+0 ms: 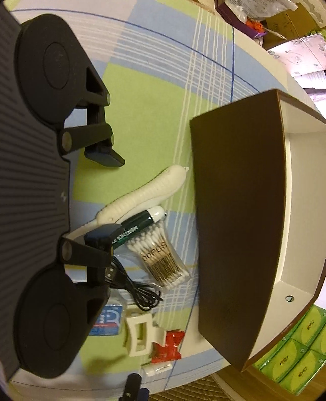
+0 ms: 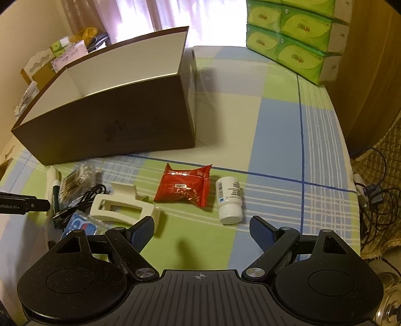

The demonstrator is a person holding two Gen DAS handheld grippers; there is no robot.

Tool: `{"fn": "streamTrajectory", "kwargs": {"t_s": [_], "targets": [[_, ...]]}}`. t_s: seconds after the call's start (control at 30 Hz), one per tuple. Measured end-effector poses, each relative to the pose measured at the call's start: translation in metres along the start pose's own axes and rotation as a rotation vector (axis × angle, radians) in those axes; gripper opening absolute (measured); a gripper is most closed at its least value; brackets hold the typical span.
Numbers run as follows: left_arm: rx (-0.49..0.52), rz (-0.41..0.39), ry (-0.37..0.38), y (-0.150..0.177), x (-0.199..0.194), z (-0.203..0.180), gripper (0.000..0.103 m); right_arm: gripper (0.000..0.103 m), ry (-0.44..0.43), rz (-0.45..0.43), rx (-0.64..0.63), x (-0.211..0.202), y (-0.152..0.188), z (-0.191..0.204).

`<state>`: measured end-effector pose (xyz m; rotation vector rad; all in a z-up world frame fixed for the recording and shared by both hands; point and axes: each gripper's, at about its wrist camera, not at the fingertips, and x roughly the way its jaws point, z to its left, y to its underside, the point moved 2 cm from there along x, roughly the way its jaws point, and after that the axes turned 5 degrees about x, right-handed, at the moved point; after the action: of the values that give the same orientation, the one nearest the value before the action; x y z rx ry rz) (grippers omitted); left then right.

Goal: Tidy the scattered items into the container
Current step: 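Grasp the white toothbrush with left tool while right tool grasps the white pill bottle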

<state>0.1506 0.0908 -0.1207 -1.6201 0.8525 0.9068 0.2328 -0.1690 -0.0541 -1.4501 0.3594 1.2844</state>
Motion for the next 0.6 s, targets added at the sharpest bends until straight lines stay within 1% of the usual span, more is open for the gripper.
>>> {"fn": "streamTrajectory", "kwargs": {"t_s": [0.07, 0.2, 0.27, 0.3, 0.37, 0.5, 0.6], "targets": [[0.008, 0.0, -0.009, -0.003, 0.004, -0.001, 0.036, 0.089, 0.003, 0.002, 0.005, 0.001, -0.001, -0.001], [0.017, -0.001, -0.019, -0.007, 0.012, -0.002, 0.031, 0.089, 0.007, 0.004, 0.007, 0.004, -0.002, -0.002], [0.03, -0.013, -0.03, -0.008, 0.014, -0.002, 0.025, 0.089, 0.007, 0.006, 0.008, 0.005, -0.002, -0.002], [0.038, -0.017, -0.033, -0.008, 0.014, -0.002, 0.024, 0.089, 0.008, 0.006, 0.008, 0.006, -0.002, -0.003], [0.05, -0.02, -0.037, -0.008, 0.013, 0.0, 0.017, 0.089, 0.009, 0.006, 0.006, 0.008, -0.002, -0.003], [0.074, -0.015, -0.074, -0.001, 0.009, 0.008, 0.017, 0.088, 0.015, 0.005, -0.005, 0.011, 0.0, -0.004], [0.052, -0.007, -0.092, 0.004, 0.004, 0.021, 0.017, 0.088, 0.023, -0.008, -0.024, 0.015, -0.001, -0.006]]}}
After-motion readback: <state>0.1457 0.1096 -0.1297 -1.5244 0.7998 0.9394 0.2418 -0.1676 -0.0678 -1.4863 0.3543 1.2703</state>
